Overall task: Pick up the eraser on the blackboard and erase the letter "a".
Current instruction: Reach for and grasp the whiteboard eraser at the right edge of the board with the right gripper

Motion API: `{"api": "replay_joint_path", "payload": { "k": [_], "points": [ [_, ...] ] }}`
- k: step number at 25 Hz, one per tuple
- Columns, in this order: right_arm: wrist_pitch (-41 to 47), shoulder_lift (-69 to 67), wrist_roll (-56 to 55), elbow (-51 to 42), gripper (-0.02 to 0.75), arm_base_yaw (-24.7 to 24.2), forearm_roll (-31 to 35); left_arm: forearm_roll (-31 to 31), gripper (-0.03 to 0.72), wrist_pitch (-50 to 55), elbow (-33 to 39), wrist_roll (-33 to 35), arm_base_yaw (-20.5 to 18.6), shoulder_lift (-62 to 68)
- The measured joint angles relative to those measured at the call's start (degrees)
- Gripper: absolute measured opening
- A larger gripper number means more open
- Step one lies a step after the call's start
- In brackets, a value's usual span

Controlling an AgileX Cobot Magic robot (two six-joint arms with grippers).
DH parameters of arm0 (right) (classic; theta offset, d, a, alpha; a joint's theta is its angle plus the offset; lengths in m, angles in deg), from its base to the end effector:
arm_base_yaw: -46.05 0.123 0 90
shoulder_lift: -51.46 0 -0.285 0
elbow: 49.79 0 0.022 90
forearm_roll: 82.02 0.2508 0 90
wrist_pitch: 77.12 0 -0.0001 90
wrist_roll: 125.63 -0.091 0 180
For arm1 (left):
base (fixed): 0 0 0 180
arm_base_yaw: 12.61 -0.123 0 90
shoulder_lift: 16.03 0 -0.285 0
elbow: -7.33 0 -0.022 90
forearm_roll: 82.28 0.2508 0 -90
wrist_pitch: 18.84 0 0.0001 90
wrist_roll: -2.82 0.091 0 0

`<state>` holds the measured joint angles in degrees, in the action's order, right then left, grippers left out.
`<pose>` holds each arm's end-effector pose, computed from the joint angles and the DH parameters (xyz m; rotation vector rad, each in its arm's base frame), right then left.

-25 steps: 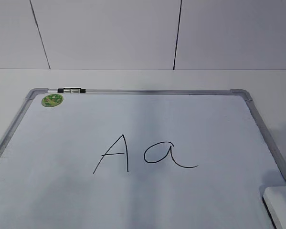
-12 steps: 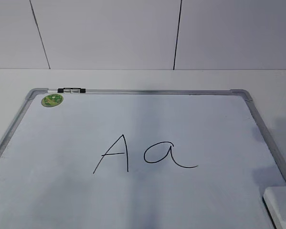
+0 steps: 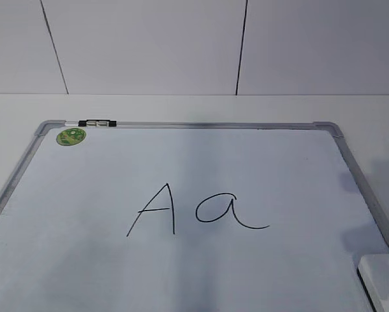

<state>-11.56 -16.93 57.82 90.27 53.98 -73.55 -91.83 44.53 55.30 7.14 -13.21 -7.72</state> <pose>0.1468 0.0328 0.2403 -0.2190 3.0251 0.2155 -0.0071 -0.0136 0.2776 0.0799 2.0783 -0.1485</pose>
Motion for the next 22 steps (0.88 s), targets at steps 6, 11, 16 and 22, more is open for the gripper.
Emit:
{"api": "replay_joint_path", "payload": {
  "k": [6, 11, 16, 22],
  "points": [
    [-2.69, -1.50, 0.72, 0.00, 0.633, 0.00, 0.00, 0.00, 0.433, 0.00, 0.00, 0.00, 0.00, 0.00],
    [-3.72, -4.52, 1.64, 0.00, 0.633, 0.00, 0.00, -0.45, 0.433, 0.00, 0.00, 0.00, 0.00, 0.00],
    [-4.61, -4.77, 2.22, 0.00, 0.633, 0.00, -0.11, -0.45, 0.433, 0.00, 0.00, 0.00, 0.00, 0.00],
    [-5.54, -4.77, 2.56, 0.00, 0.606, 0.00, -0.11, -0.49, 0.433, 0.00, 0.00, 0.00, 0.00, 0.00]
  ]
}}
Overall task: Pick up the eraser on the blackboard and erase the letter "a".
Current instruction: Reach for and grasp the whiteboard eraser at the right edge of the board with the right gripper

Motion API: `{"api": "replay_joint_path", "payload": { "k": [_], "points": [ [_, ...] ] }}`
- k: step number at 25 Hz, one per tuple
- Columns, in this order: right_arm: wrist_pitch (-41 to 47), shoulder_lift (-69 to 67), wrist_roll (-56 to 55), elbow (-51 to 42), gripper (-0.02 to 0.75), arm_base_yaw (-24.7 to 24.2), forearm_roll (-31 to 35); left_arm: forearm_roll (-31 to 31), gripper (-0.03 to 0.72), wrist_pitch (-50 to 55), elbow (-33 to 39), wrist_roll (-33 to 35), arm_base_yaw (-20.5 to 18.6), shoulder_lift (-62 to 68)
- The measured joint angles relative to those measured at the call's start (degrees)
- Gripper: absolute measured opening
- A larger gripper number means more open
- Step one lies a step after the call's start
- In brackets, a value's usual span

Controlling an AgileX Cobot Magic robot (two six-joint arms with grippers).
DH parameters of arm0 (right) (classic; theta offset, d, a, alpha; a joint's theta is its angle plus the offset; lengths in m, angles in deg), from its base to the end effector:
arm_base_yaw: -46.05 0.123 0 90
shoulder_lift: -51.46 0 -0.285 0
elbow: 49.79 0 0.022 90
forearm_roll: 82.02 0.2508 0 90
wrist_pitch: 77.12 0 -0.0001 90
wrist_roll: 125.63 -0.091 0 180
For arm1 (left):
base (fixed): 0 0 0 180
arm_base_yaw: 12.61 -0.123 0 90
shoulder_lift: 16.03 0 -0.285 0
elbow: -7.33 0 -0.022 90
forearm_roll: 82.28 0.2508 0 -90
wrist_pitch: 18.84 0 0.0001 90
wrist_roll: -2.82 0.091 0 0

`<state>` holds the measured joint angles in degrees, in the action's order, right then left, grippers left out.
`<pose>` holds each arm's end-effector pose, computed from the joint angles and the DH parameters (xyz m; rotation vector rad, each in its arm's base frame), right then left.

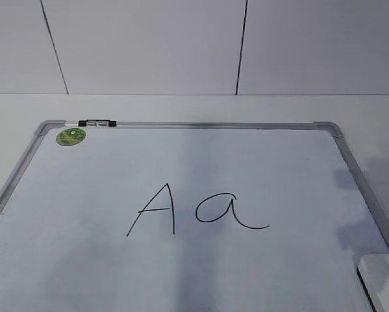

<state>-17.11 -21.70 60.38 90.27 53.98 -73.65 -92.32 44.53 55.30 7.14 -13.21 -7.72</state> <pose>0.1647 0.0345 0.2280 -0.2679 3.0053 0.2008 -0.0071 -0.0143 0.2776 0.0805 2.0775 -0.1588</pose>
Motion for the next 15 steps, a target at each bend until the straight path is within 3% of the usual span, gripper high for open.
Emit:
{"api": "replay_joint_path", "payload": {
  "k": [11, 15],
  "points": [
    [1.89, -0.11, 0.00, 0.00, 0.583, 0.00, -1.47, -0.09, 0.433, 0.00, 0.00, 0.00, 0.00, 0.00],
    [2.46, -0.11, 0.66, 0.00, 0.614, 0.00, -0.75, -0.09, 0.433, 0.00, 0.00, 0.00, 0.00, 0.00]
  ]
}}
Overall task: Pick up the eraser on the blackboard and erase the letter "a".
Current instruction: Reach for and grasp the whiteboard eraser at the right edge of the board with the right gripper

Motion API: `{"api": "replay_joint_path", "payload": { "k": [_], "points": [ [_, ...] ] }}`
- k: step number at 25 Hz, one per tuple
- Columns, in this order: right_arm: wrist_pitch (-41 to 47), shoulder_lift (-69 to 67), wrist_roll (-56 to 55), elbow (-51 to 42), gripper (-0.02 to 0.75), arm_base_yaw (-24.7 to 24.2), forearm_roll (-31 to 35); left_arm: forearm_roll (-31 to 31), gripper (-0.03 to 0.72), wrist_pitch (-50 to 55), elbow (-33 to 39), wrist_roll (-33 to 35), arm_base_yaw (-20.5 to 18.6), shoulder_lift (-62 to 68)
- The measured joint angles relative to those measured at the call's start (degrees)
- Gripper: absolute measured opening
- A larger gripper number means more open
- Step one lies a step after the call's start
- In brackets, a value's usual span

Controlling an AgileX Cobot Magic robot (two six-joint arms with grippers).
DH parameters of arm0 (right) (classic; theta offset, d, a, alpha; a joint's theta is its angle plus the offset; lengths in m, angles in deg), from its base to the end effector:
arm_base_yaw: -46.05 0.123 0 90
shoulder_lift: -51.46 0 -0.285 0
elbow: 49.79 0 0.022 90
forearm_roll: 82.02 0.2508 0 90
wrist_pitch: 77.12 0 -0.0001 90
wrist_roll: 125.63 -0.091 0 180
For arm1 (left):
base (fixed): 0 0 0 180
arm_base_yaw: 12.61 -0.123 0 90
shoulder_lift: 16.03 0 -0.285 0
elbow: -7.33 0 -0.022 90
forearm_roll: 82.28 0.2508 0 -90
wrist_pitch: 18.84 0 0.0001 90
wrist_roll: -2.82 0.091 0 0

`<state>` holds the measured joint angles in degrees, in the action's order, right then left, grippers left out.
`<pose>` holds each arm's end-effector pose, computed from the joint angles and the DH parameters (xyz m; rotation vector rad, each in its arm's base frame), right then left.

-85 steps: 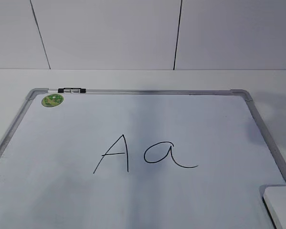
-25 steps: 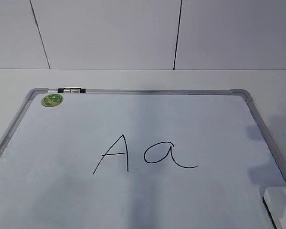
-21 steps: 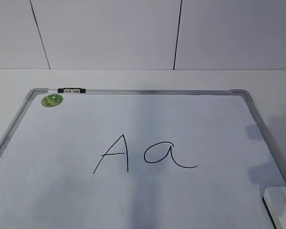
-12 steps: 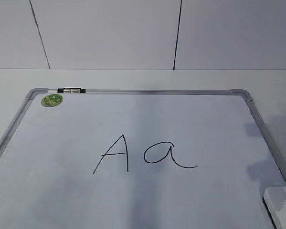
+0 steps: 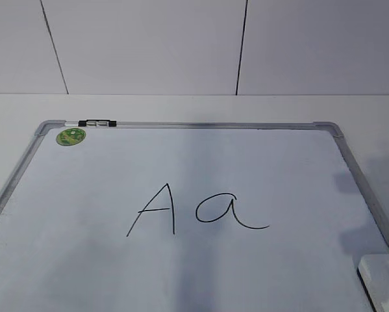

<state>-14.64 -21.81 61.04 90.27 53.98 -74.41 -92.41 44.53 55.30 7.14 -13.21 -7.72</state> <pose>0.1611 0.0332 0.2272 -0.3024 3.0473 0.1853 -0.0071 -0.0144 0.2777 0.0806 2.0774 -0.1607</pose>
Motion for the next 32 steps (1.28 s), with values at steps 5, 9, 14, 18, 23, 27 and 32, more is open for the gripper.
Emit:
{"api": "replay_joint_path", "payload": {
  "k": [5, 9, 14, 18, 23, 27, 32],
  "points": [
    [0.00, -0.50, 0.95, 0.00, 0.632, 0.00, 2.47, -0.02, 0.433, 0.00, 0.00, 0.00, 0.00, 0.00],
    [0.17, -2.46, -0.16, 0.00, 0.633, 0.00, 0.93, -0.02, 0.433, 0.00, 0.00, 0.00, 0.00, 0.00],
    [0.38, -2.96, -2.11, 0.00, 0.633, 0.00, 0.64, -0.02, 0.433, 0.00, 0.00, 0.00, 0.00, 0.00],
    [0.60, -2.96, -2.83, 0.00, 0.633, 0.48, 0.64, -0.02, 0.433, 0.00, 0.00, 0.00, 0.00, 0.00],
    [0.60, -2.96, -6.67, 0.23, 0.632, 7.02, -0.27, -0.02, 0.433, 0.00, 0.00, 0.00, 0.00, 0.00],
    [1.11, -2.96, -14.73, 2.48, 0.621, 10.05, -6.13, -0.02, 0.433, 0.00, 0.00, 0.00, 0.00, 0.00],
    [3.82, -2.72, -18.02, 4.30, 0.612, 10.26, -8.06, -0.02, 0.433, 0.00, 0.00, 0.00, 0.00, 0.00]
  ]
}}
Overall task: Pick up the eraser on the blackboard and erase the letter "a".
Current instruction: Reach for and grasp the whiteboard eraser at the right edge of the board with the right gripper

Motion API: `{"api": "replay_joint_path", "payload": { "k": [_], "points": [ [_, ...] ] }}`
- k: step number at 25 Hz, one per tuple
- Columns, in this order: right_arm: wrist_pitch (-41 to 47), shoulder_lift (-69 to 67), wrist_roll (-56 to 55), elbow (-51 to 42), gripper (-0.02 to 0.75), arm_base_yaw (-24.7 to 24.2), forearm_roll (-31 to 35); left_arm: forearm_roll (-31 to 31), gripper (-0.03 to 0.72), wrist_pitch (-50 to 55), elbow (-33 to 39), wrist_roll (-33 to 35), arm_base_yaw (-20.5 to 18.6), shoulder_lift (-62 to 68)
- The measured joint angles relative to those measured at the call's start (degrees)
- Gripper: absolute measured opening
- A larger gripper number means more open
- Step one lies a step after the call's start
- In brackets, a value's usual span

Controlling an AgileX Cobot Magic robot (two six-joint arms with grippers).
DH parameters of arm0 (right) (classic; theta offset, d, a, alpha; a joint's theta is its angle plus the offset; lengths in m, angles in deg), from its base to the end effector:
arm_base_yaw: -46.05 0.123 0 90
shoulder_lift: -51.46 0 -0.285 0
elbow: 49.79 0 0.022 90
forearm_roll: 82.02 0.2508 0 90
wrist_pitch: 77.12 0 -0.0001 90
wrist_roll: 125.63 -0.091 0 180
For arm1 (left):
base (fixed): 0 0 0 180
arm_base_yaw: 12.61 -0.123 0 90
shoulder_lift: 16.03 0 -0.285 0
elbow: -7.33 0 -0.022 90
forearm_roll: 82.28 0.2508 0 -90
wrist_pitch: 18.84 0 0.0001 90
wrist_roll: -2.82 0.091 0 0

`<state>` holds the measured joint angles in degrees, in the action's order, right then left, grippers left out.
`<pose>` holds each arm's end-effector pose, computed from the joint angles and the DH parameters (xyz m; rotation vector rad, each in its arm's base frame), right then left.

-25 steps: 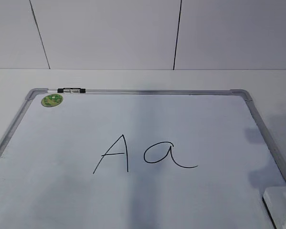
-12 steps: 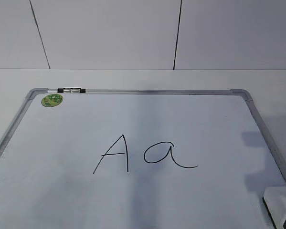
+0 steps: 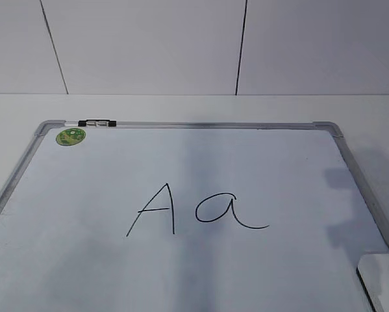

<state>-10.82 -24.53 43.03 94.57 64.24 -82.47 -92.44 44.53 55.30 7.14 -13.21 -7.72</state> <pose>0.1669 0.0541 0.2366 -0.1902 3.0990 0.0034 -0.0071 -0.0144 0.2777 0.0807 2.0773 -0.1613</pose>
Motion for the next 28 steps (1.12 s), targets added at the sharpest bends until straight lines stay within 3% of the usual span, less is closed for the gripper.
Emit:
{"api": "replay_joint_path", "payload": {
  "k": [18, 22, 28],
  "points": [
    [-2.26, -2.17, 2.16, 0.00, 0.603, 0.03, 0.45, 0.00, 0.433, 0.00, 0.00, 0.00, 0.00, 0.00],
    [-3.75, -3.54, 2.49, 0.00, 0.655, 0.03, 0.45, 0.00, 0.433, 0.00, 0.00, 0.00, 0.00, 0.00],
    [-5.39, -4.93, 2.53, -1.94, 0.669, 0.03, 0.13, 0.00, 0.433, 0.00, 0.00, 0.00, 0.00, 0.00]
  ]
}}
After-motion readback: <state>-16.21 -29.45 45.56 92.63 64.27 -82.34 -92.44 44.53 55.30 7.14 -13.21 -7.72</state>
